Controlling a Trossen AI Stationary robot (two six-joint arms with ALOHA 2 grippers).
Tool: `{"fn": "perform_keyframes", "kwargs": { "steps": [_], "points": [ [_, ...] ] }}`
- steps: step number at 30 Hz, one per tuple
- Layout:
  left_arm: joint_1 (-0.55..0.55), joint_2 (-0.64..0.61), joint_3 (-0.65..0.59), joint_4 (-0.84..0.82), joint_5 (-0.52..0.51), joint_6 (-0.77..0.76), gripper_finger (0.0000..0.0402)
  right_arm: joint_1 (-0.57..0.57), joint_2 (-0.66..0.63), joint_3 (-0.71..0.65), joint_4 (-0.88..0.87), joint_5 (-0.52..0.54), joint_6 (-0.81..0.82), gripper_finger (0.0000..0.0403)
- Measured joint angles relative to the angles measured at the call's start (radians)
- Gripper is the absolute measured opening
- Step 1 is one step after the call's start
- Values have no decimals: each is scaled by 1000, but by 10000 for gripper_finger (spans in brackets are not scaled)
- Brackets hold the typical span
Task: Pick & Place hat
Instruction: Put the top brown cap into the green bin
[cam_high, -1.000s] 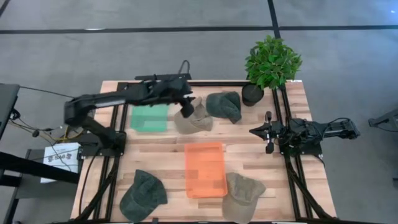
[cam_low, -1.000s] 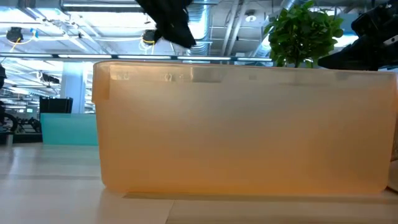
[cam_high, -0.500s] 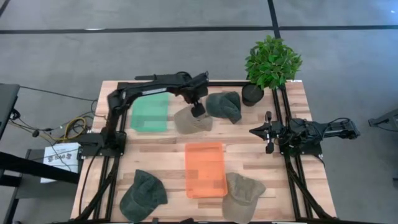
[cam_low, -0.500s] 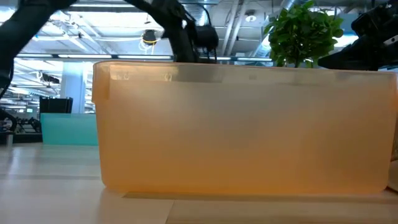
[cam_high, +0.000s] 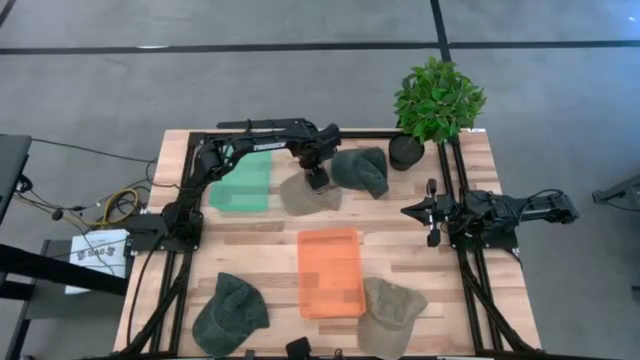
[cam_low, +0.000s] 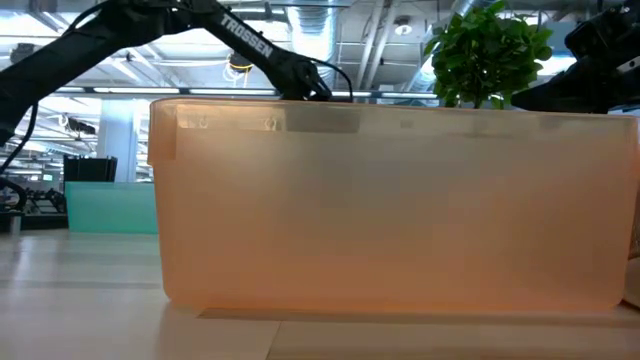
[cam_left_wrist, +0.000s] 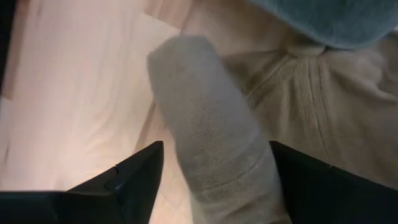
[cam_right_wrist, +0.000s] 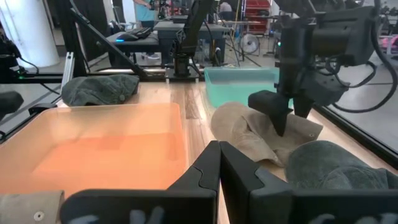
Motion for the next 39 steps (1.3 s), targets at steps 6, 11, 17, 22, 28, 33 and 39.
{"fn": "perform_keyframes", "kwargs": {
  "steps": [6, 11, 17, 22, 28, 33, 39],
  "points": [
    [-6, -1, -1, 16, -31, -1, 140, 0, 0, 0, 0, 0, 0, 0],
    [-8, -5, -1, -23, -52, -2, 16, 0, 0, 0, 0, 0, 0, 0],
    [-15, -84, -1, -85, -105, -34, 4, 0, 0, 0, 1, 0, 0, 0],
    [-27, -216, -1, -86, -113, -92, 2, 0, 0, 0, 1, 0, 0, 0],
    [-44, -395, -1, -34, -113, -138, 1, 0, 0, 0, 2, 0, 0, 0],
    [-31, -539, -1, -16, -143, -159, 0, 0, 0, 0, 2, 0, 0, 0],
    [46, -733, -126, 109, -142, -170, 0, 0, 0, 0, 2, 0, 0, 0]
  ]
}}
